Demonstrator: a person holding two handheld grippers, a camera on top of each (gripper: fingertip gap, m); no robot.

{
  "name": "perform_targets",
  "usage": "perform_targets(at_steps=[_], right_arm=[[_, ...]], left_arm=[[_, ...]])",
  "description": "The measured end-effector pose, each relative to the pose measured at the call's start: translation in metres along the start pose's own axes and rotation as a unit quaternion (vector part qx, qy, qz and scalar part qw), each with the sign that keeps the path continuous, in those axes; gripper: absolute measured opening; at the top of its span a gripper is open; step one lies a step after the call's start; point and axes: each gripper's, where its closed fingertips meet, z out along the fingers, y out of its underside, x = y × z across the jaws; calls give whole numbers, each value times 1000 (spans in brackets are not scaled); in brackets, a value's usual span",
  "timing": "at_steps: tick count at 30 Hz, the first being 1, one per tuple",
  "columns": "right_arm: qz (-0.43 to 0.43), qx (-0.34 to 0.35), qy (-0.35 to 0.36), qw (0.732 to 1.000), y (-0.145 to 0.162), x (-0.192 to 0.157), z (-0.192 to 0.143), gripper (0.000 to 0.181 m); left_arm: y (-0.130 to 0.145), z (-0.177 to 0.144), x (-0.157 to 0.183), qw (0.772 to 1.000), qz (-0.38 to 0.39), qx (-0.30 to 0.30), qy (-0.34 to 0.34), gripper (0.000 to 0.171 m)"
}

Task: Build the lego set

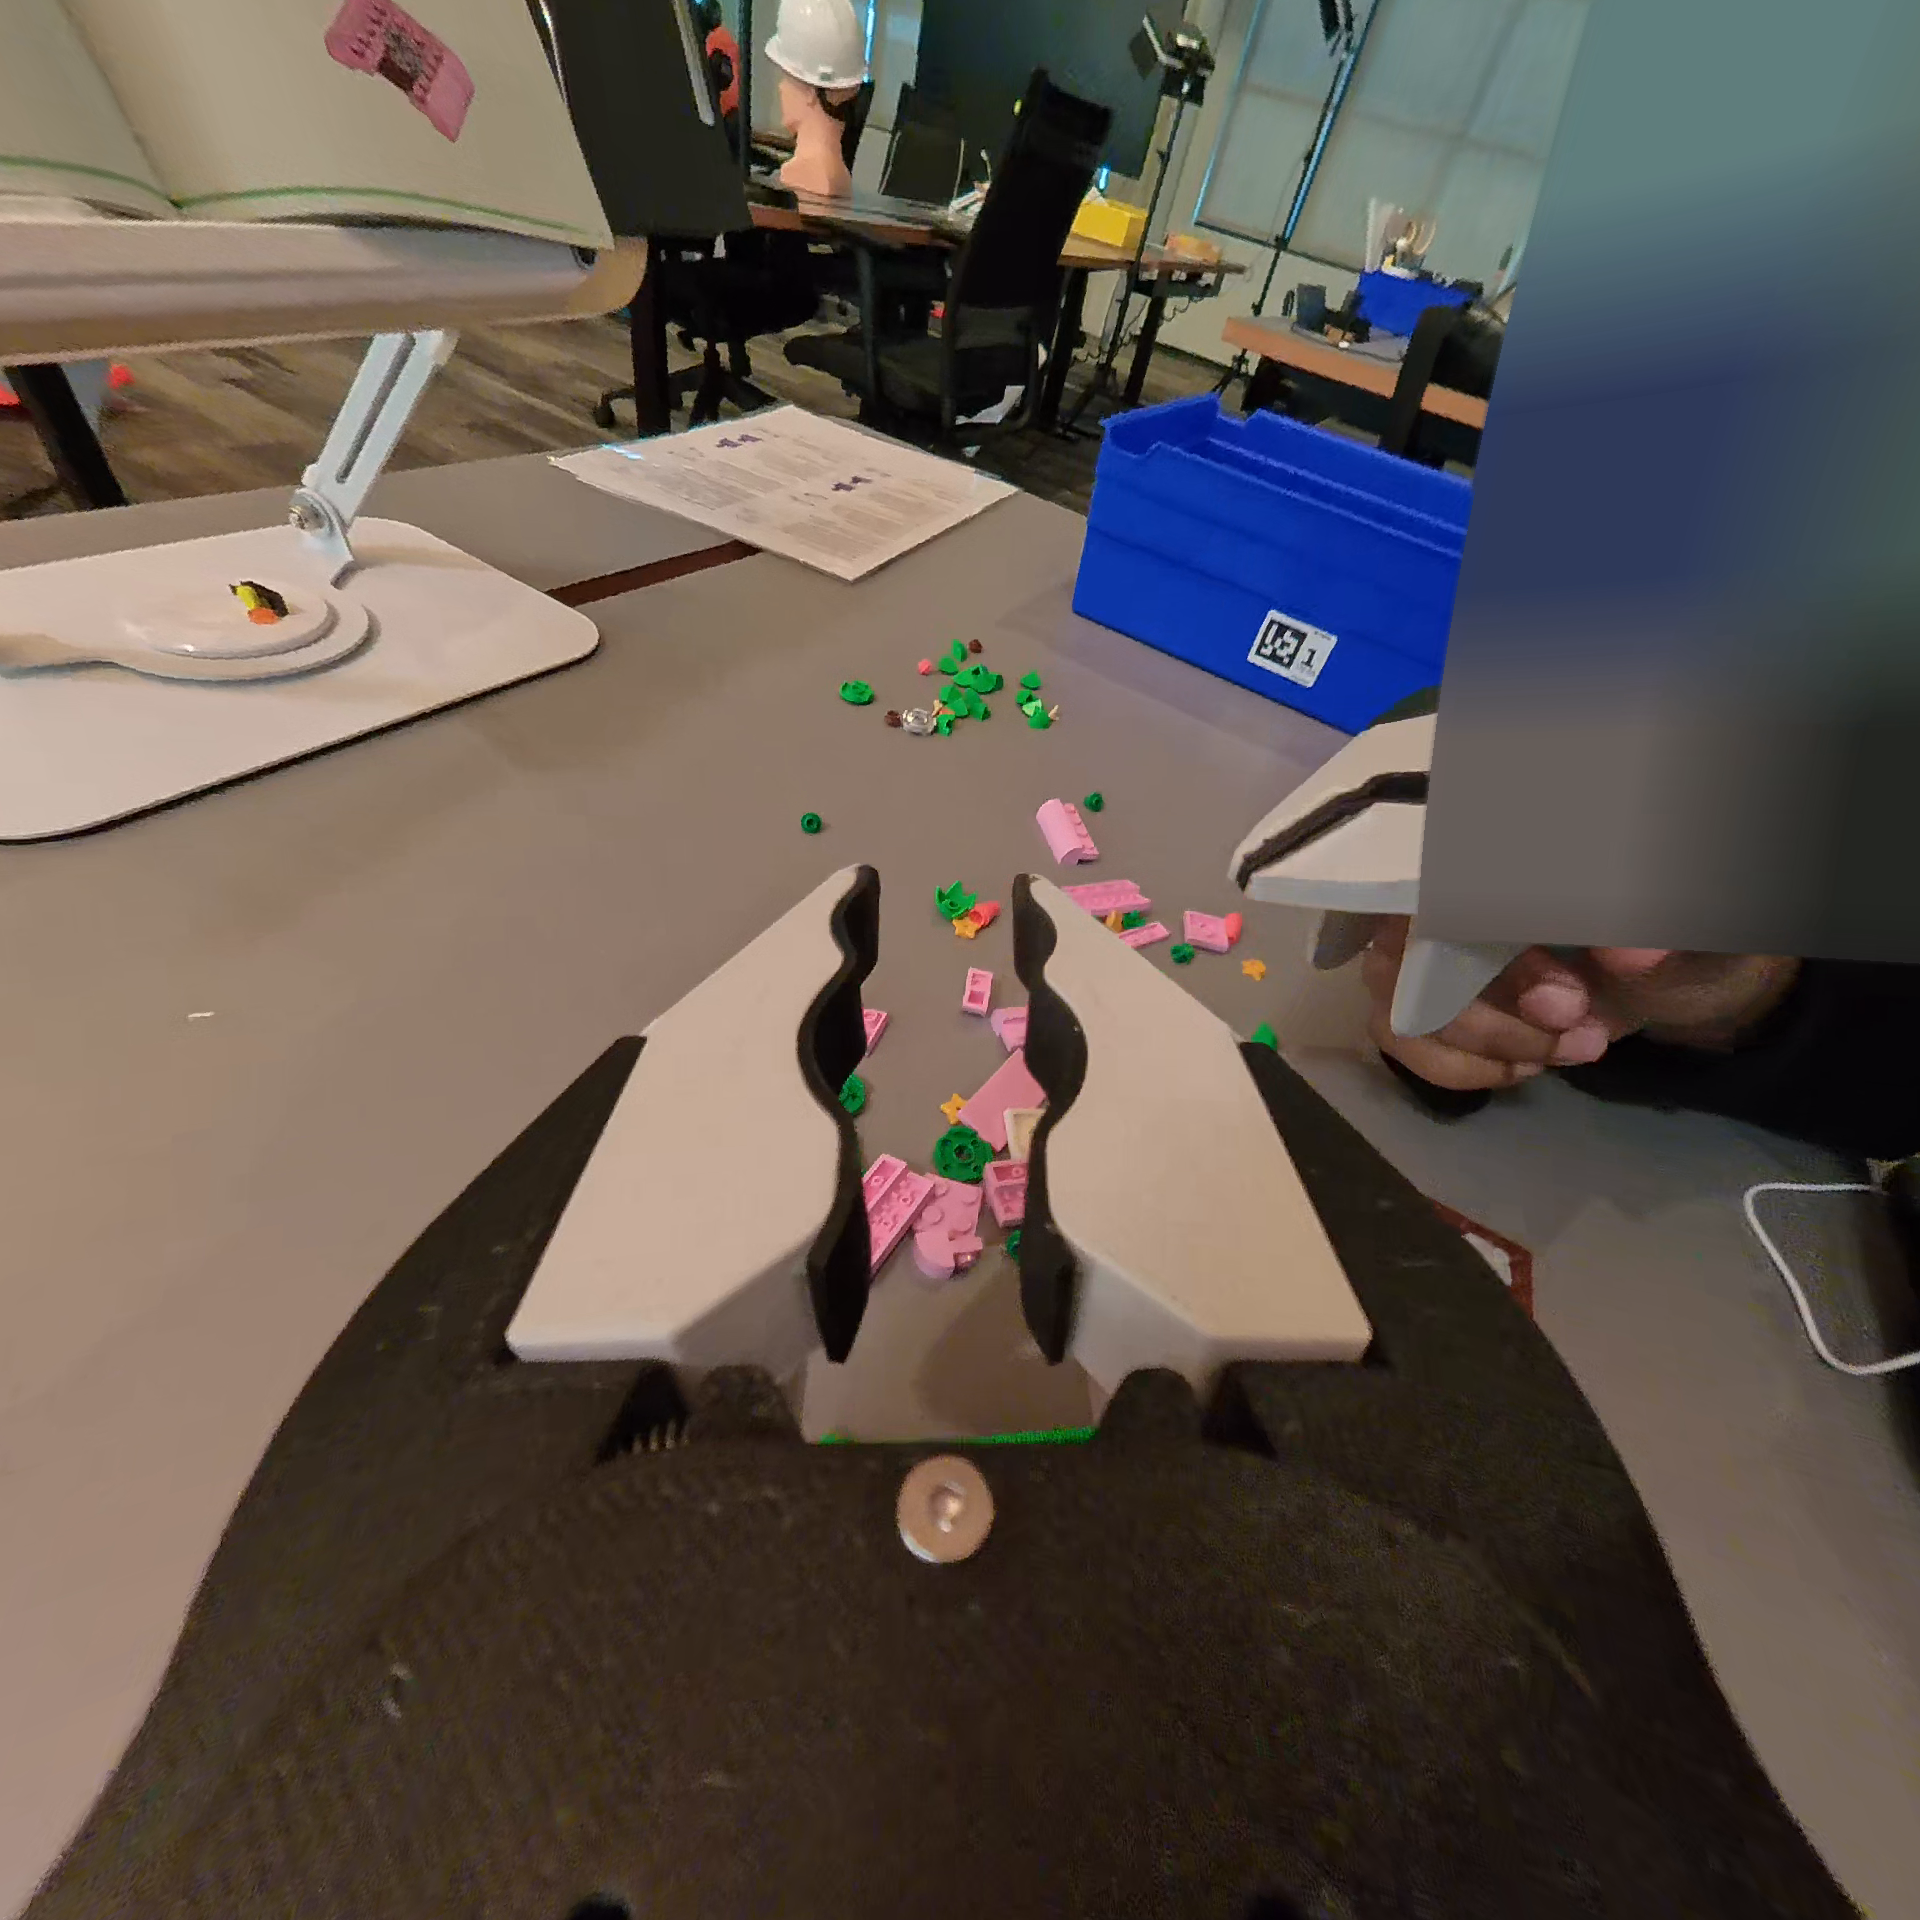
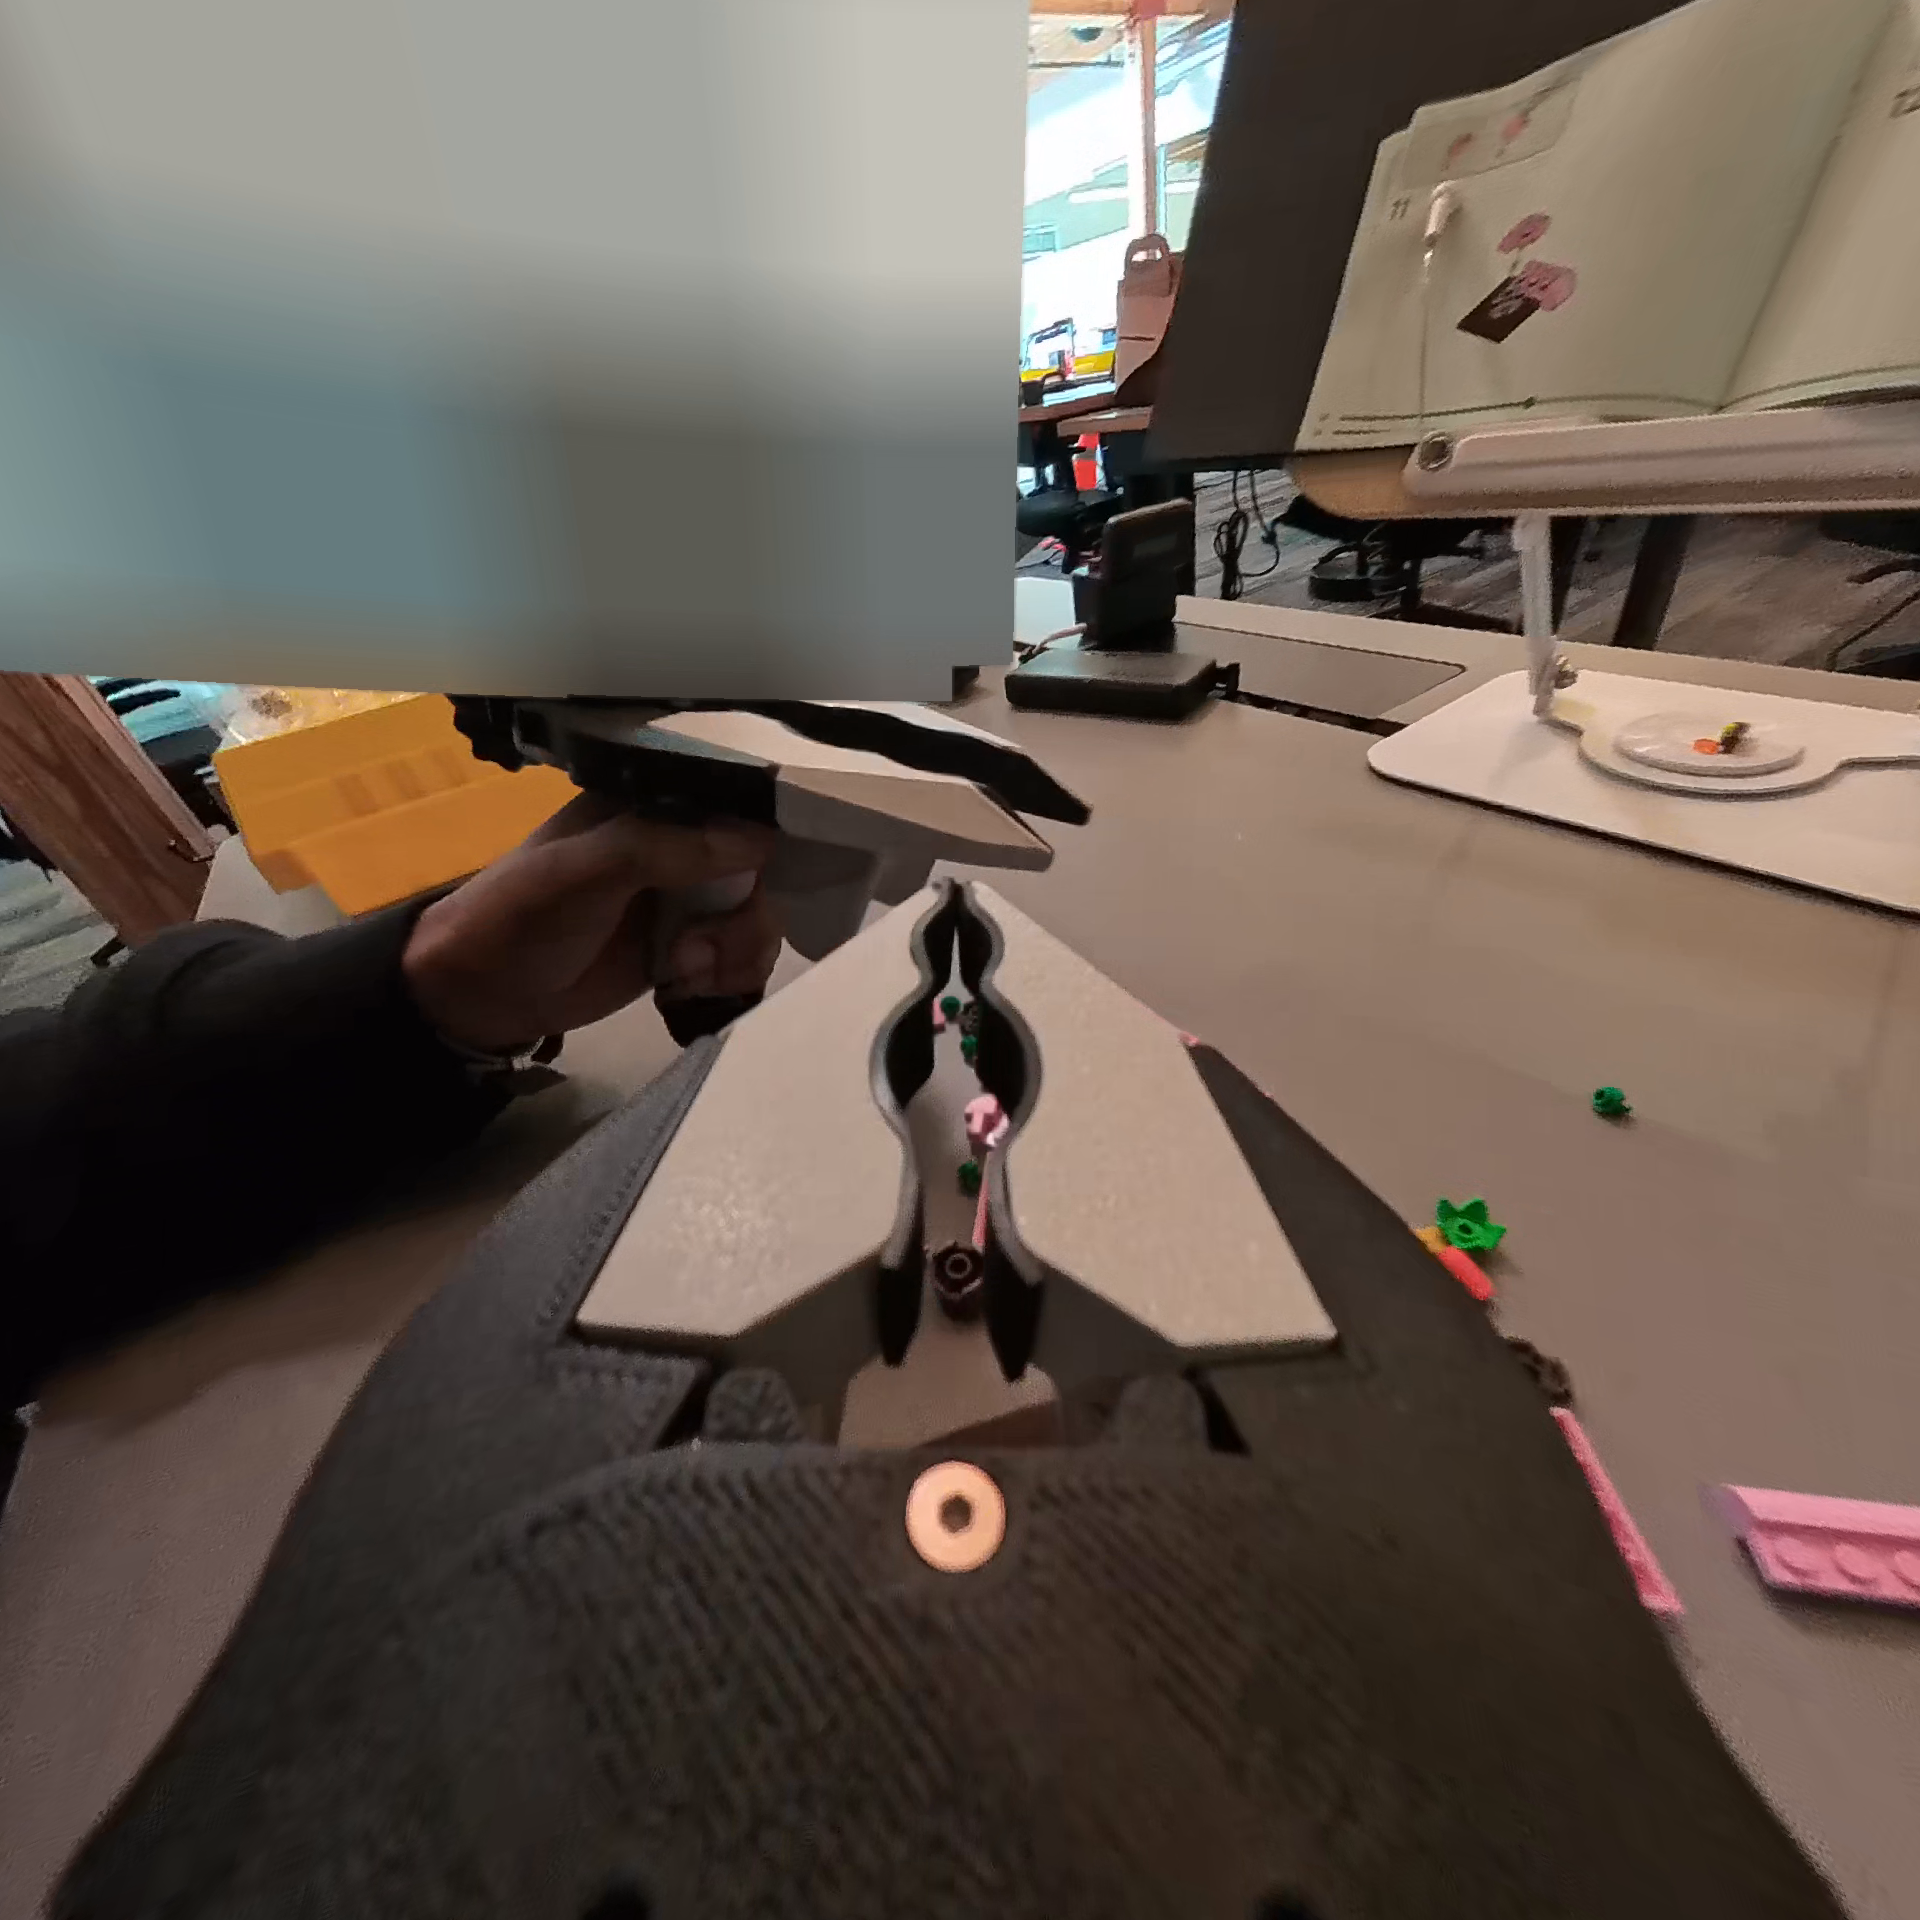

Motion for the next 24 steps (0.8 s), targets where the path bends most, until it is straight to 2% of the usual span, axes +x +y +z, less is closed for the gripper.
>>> perform_targets(at_steps=[6, 15, 24], right_arm=[[-27, 11, 44, 999, -11, 11, -6, 0], [-38, 11, 58, 998, -8, 13, -5, 0], [-32, 25, 77, 996, -17, 24, -10, 0]], left_arm=[[-5, -1, 3, 1000, 4, 14, 1, 23], [-1, 4, 9, 1000, 22, 5, 7, 22], [-10, -3, 4, 1000, 22, 22, -1, 22]])
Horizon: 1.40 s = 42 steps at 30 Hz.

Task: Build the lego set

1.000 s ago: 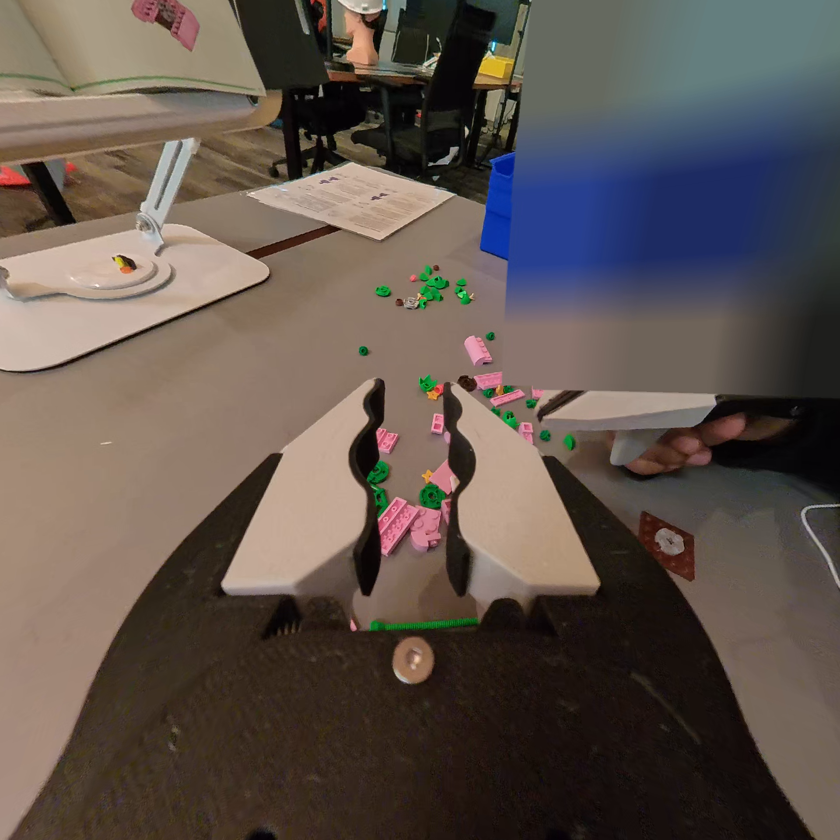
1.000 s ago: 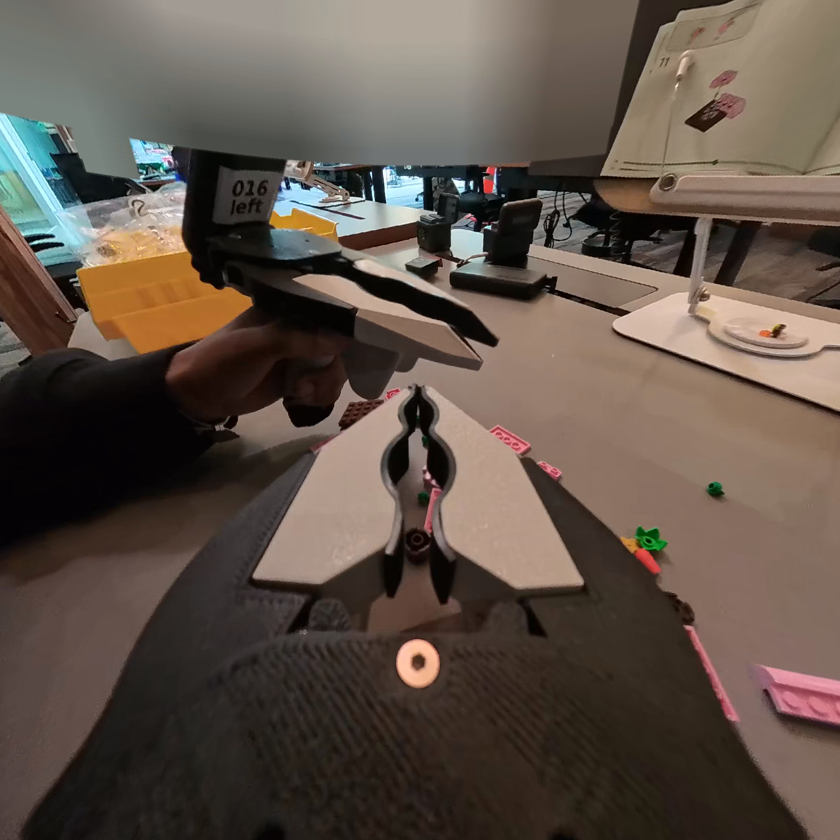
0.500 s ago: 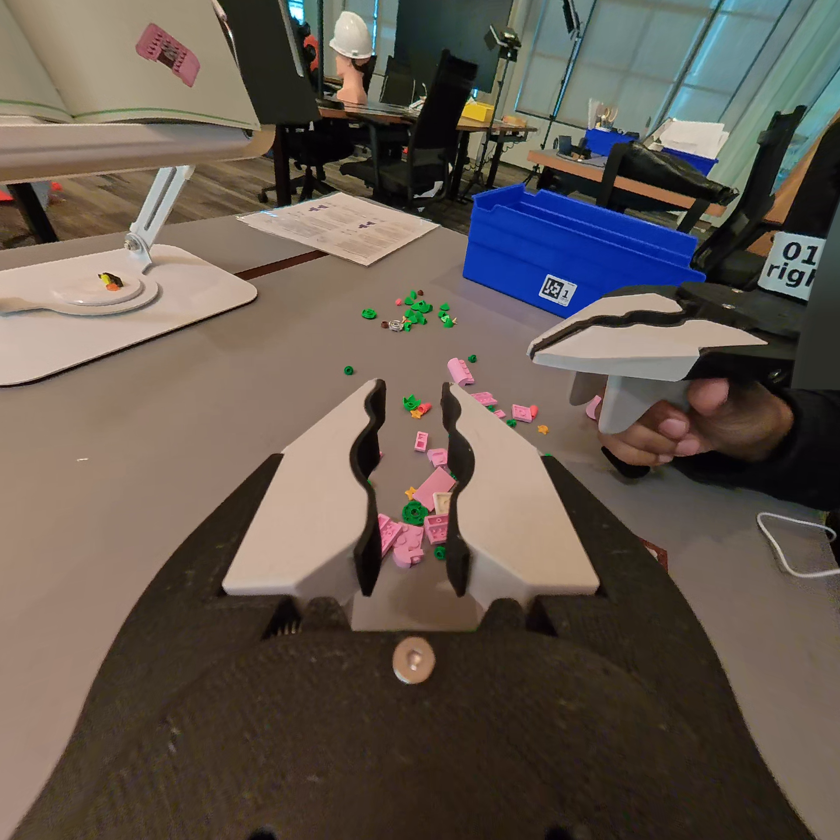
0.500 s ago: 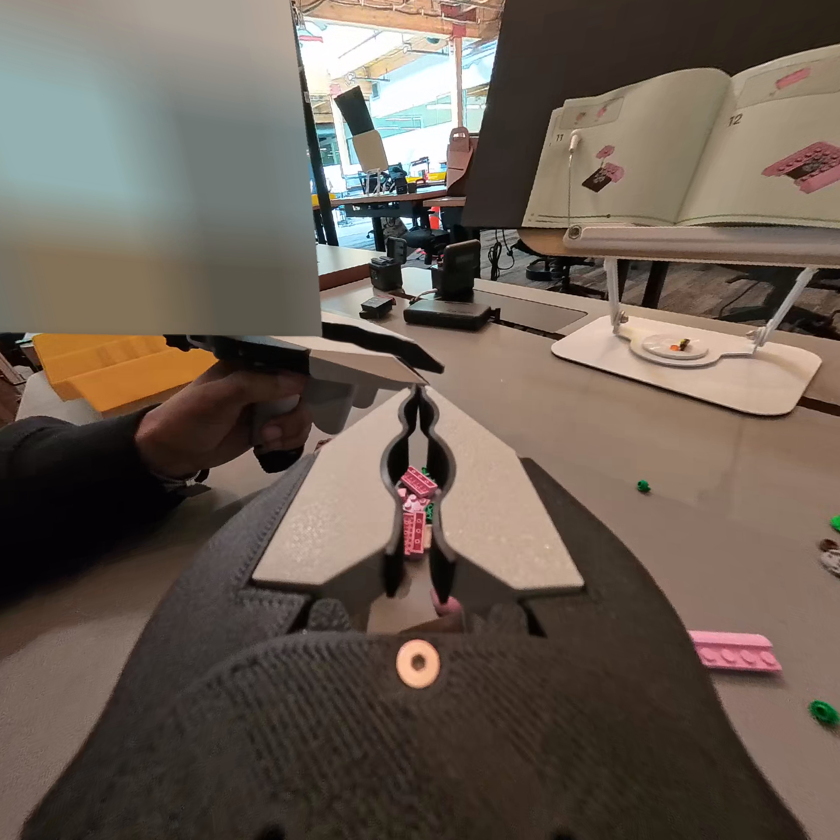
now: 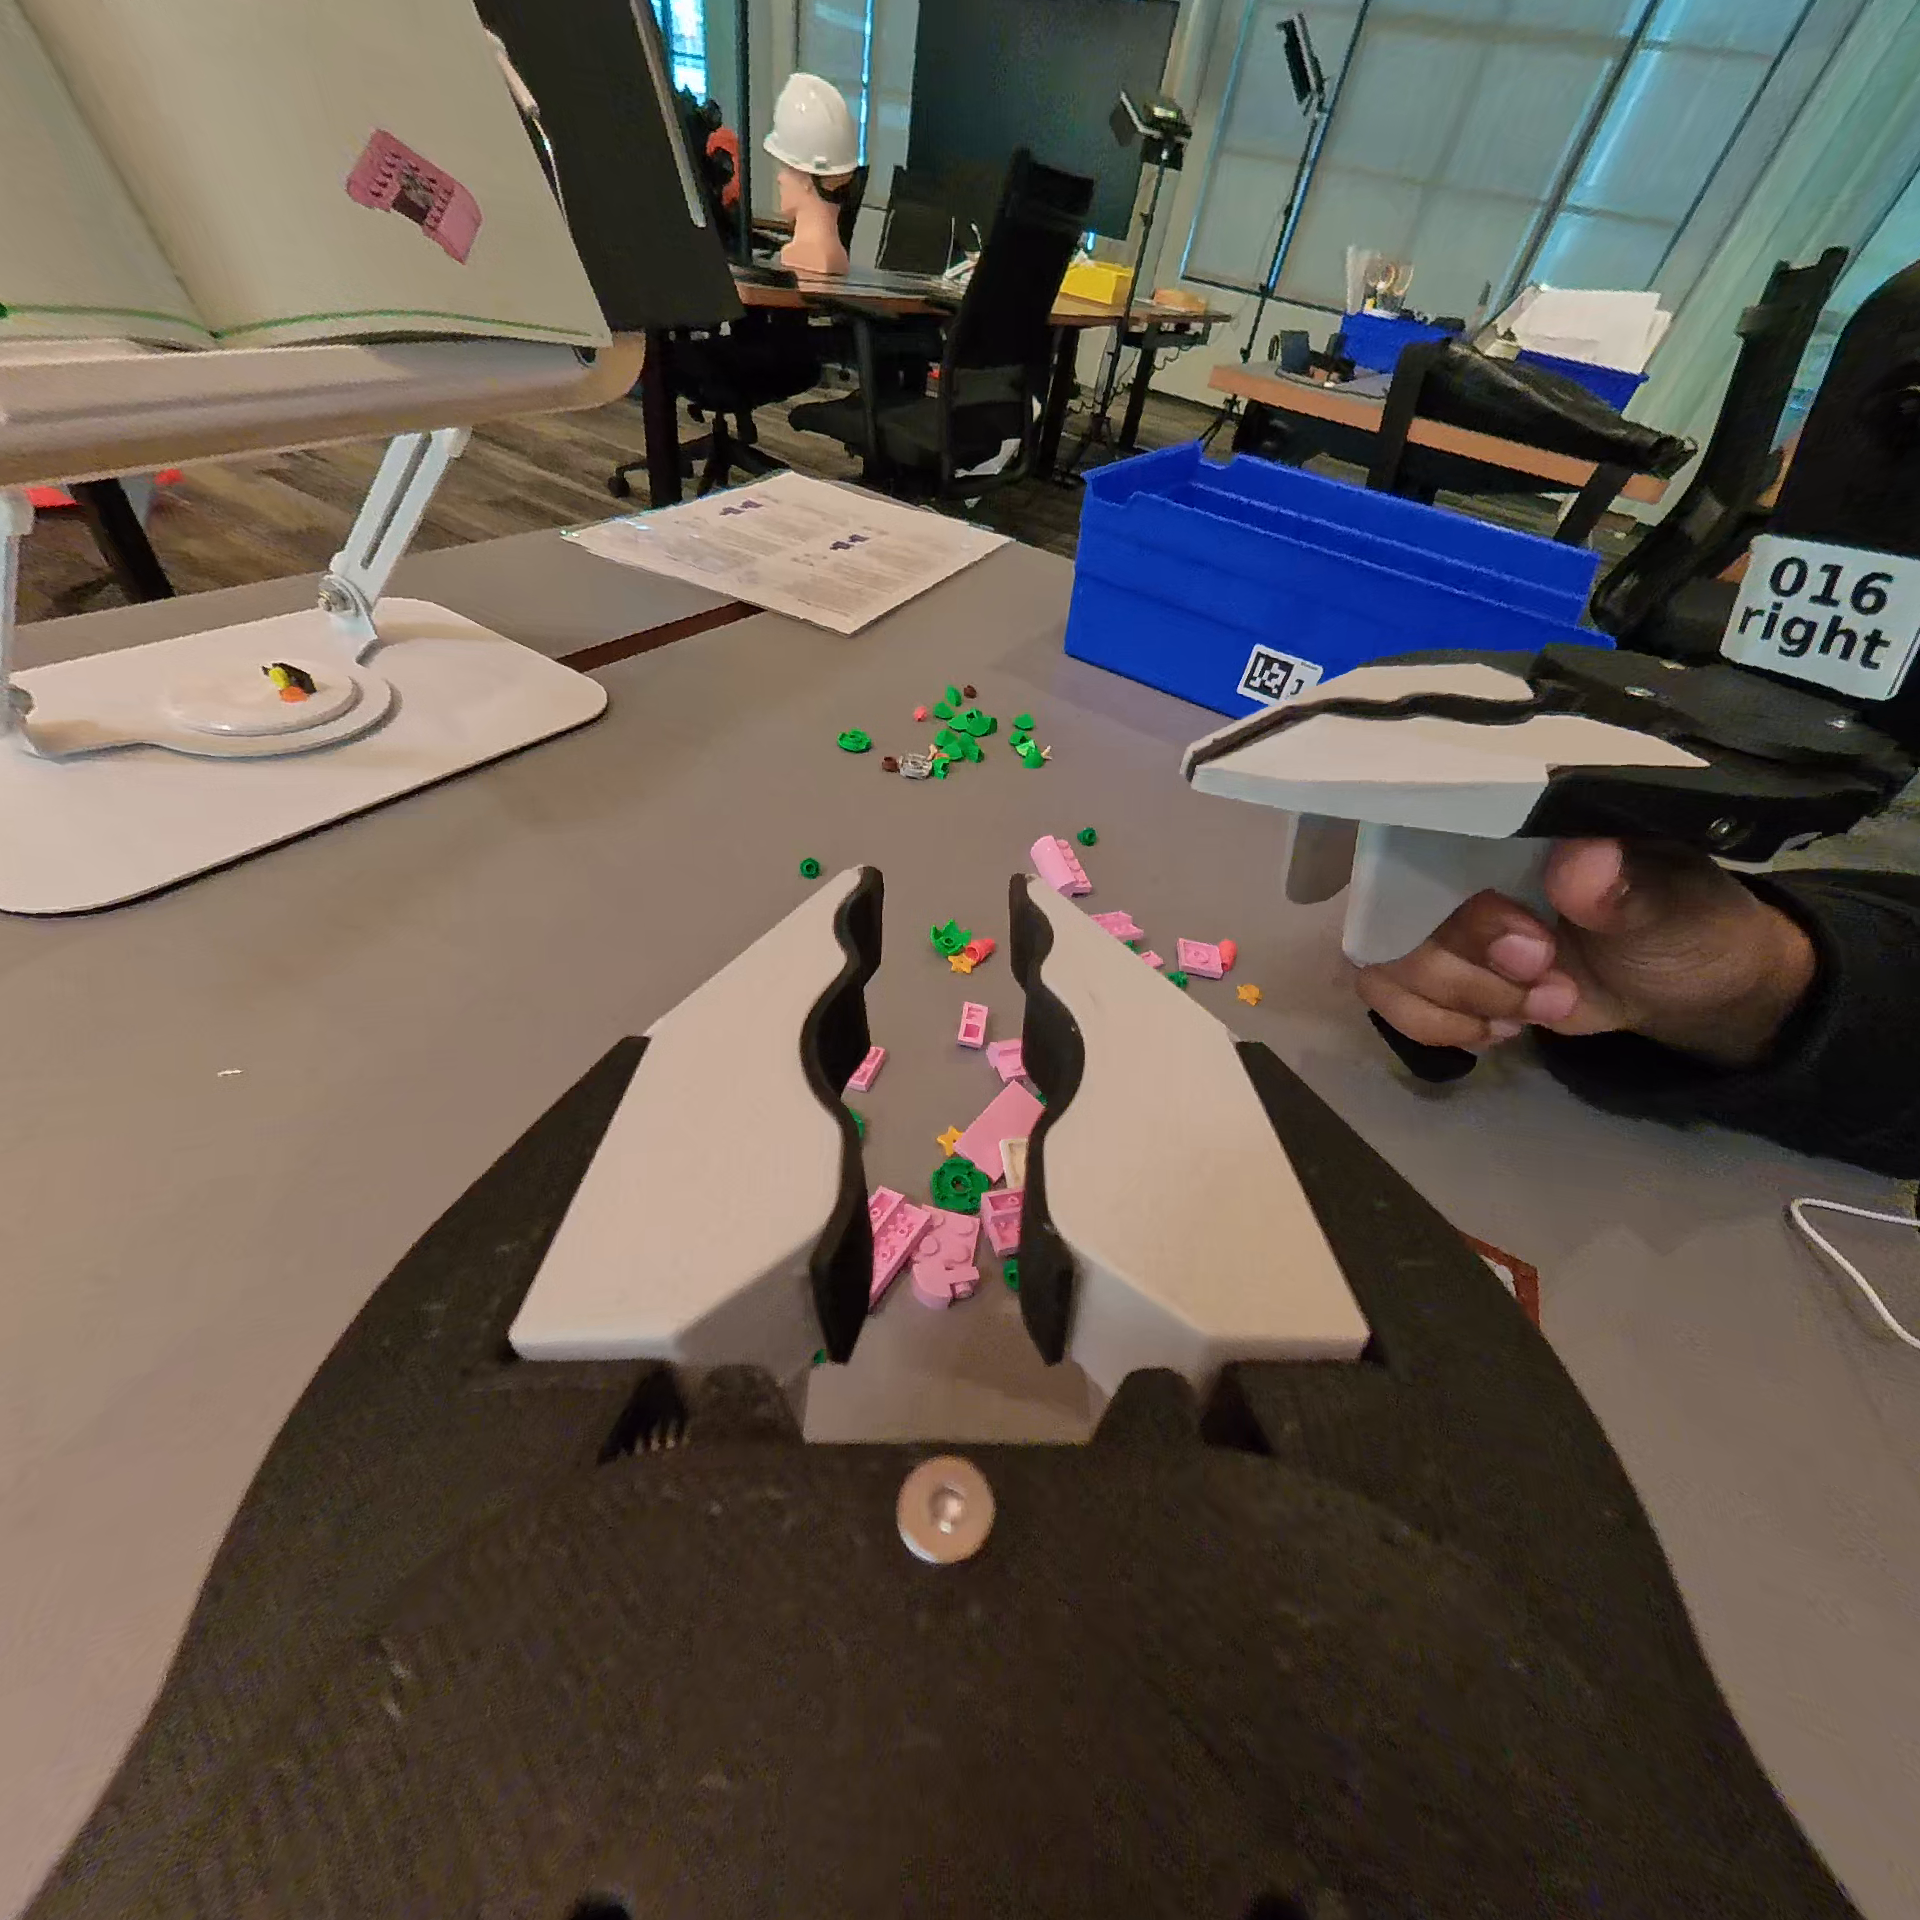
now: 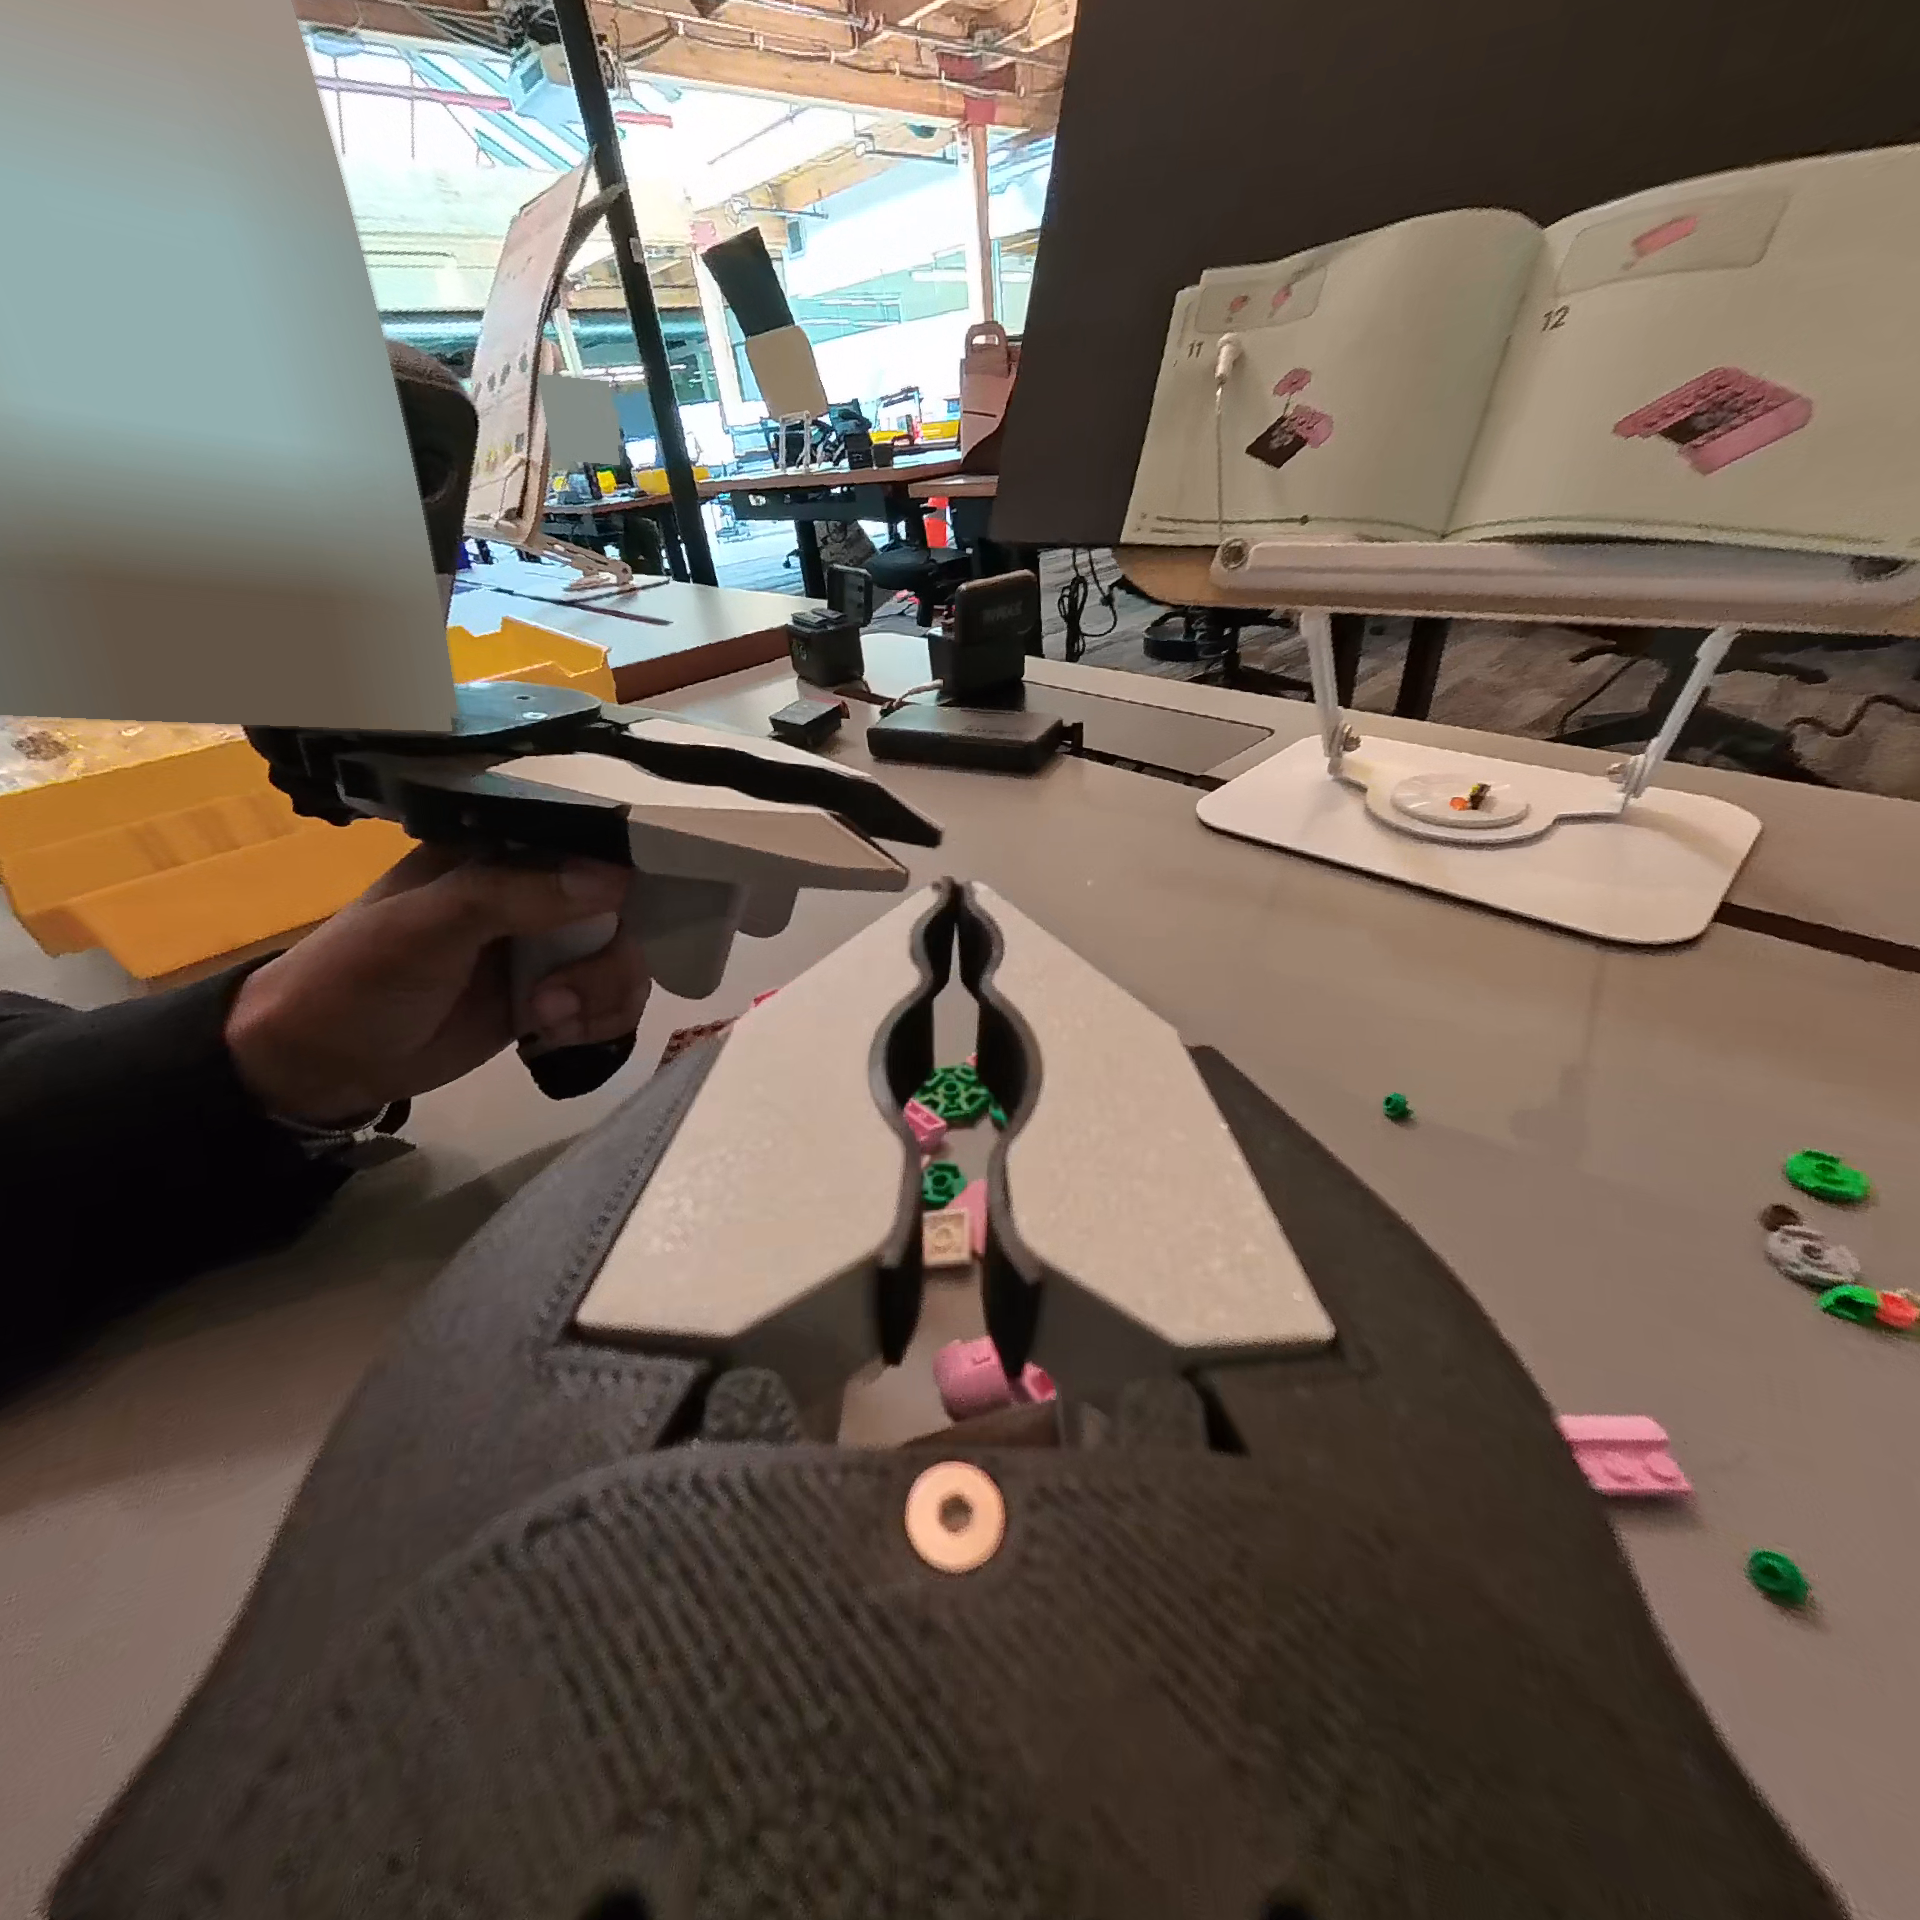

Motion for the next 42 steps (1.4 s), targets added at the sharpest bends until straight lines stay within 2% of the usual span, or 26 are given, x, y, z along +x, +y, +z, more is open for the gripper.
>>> perform_targets(at_steps=[8, 22, 31, 34, 36, 38, 42], right_arm=[[9, 23, 11, 1000, -13, 7, -5, 0], [10, 30, 13, 999, -16, 9, -7, 0], [28, 54, 45, 997, -33, 32, -18, 6], [8, 68, 66, 995, -42, 40, -25, 8], [9, 84, 87, 993, -50, 47, -31, 18], [13, 104, 111, 988, -59, 56, -41, 45], [17, 148, 97, 984, -77, 56, -57, 49]], left_arm=[[-2, -2, -5, 1000, 5, 2, -11, 22], [-3, -4, -9, 1000, 5, 3, -17, 22], [-9, -11, -17, 999, 2, 13, -35, 23], [-18, -17, -22, 998, 2, 40, -50, 16], [-26, -24, -25, 996, -4, 64, -56, 15], [-32, -29, -28, 995, -12, 81, -60, 15], [-32, -30, -31, 995, -28, 81, -56, 16]])
